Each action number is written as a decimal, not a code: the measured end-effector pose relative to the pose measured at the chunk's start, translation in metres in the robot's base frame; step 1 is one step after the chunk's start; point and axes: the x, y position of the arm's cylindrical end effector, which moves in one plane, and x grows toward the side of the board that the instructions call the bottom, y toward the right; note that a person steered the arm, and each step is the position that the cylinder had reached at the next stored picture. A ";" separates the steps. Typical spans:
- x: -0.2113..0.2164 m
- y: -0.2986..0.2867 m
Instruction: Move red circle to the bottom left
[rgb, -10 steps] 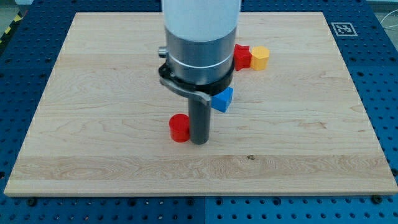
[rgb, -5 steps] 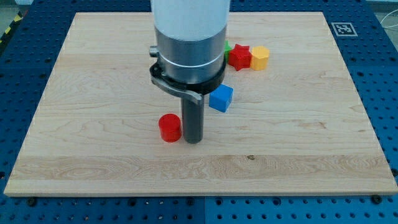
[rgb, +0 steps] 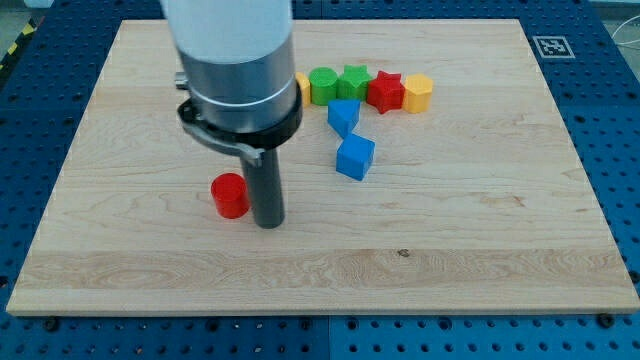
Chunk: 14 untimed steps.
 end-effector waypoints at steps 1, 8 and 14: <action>-0.016 0.001; -0.014 -0.076; 0.037 -0.143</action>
